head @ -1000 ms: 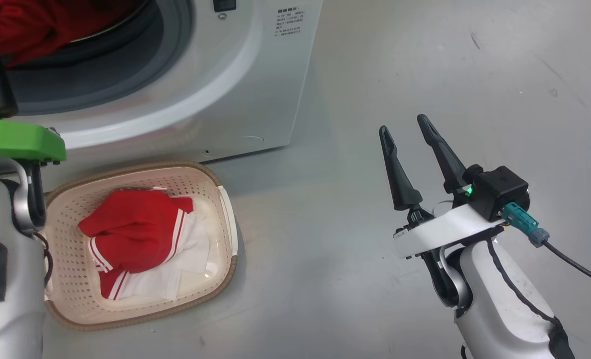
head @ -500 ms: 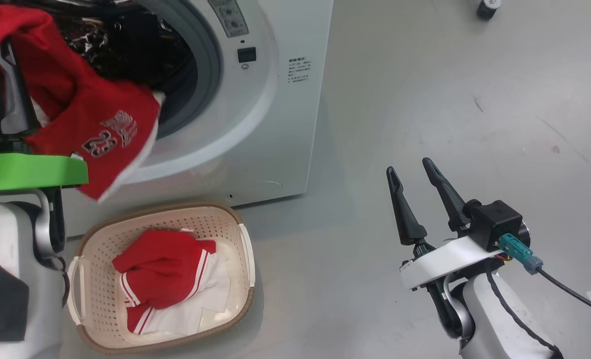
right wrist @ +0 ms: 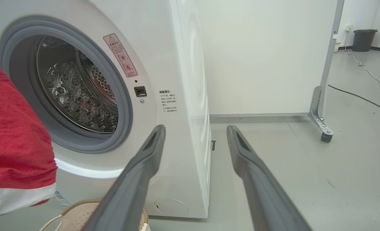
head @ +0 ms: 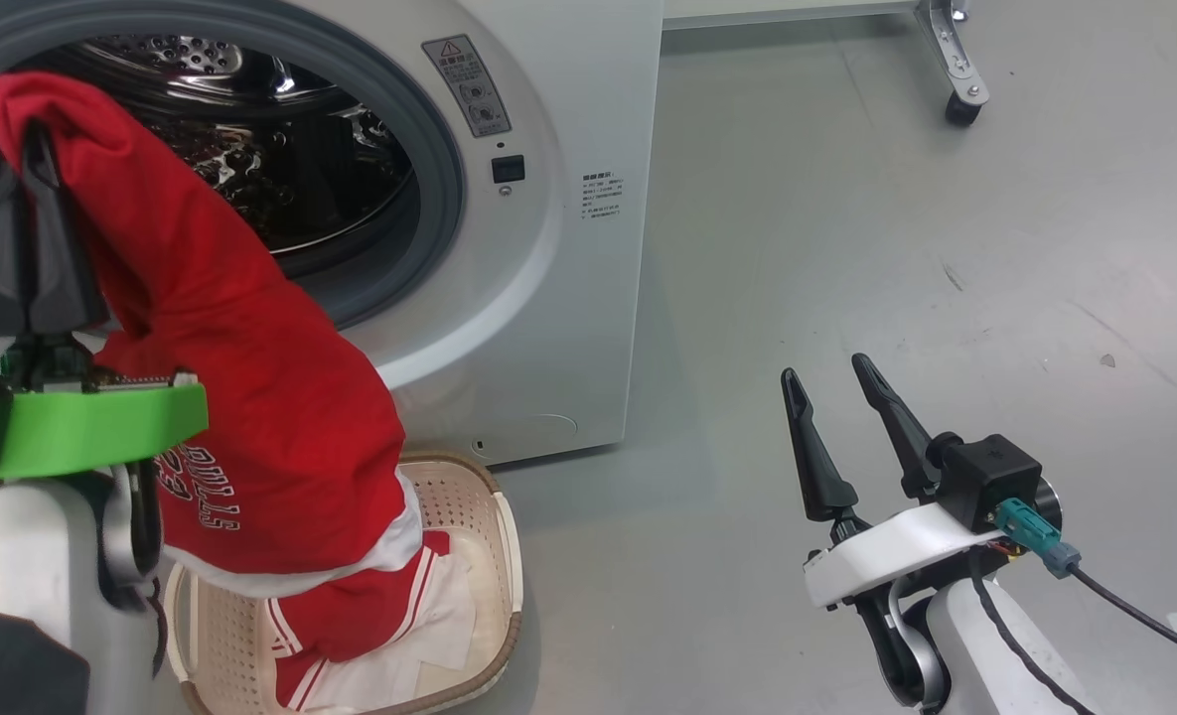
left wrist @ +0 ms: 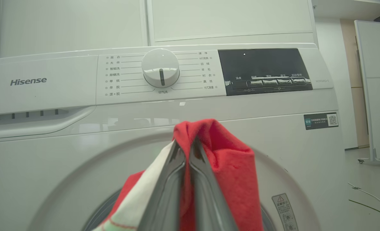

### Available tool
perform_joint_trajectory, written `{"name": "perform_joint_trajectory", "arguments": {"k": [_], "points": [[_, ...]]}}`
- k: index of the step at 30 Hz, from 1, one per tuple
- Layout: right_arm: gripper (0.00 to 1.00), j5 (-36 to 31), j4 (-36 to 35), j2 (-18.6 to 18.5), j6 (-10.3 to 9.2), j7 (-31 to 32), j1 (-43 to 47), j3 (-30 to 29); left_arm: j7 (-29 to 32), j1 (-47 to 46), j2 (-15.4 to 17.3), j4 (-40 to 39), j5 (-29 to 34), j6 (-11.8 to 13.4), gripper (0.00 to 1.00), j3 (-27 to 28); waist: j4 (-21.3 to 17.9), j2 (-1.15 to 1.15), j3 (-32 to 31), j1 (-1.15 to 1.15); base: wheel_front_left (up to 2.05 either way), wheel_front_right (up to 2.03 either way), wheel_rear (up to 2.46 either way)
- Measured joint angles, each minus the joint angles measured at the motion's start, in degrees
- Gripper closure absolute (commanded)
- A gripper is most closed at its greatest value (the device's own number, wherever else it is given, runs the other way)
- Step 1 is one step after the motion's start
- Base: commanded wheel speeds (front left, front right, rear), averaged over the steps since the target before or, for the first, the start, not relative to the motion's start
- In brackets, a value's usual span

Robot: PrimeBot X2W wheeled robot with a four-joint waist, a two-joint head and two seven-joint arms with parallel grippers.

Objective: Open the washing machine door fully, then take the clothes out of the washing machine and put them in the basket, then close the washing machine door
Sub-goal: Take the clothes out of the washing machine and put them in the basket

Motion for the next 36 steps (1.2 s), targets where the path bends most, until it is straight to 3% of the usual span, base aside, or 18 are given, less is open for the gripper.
{"name": "perform_joint_trajectory", "arguments": {"k": [10, 18, 36], "points": [[0.00, -0.5, -1.4, 0.0, 0.00, 0.0, 0.7, -0.8, 2.3, 9.1, -3.0, -0.1, -0.7, 0.3, 1.00, -1.7, 0.7, 0.00, 0.5, 0.00, 0.00, 0.00, 0.00], [0.00, -0.5, -2.9, 0.0, 0.05, 0.0, 0.6, -0.4, 5.0, 15.3, -3.9, 4.7, -3.0, 0.5, 1.00, -3.2, 0.6, 0.00, 3.2, 0.00, 0.00, 0.00, 0.00], [0.00, -0.9, -6.8, 0.0, 0.18, 0.0, -4.2, 0.5, 5.1, 11.2, -3.7, 15.2, -4.7, 0.4, 1.00, -2.6, -1.4, 0.00, 14.7, 0.00, 0.00, 0.00, 0.00]]}}
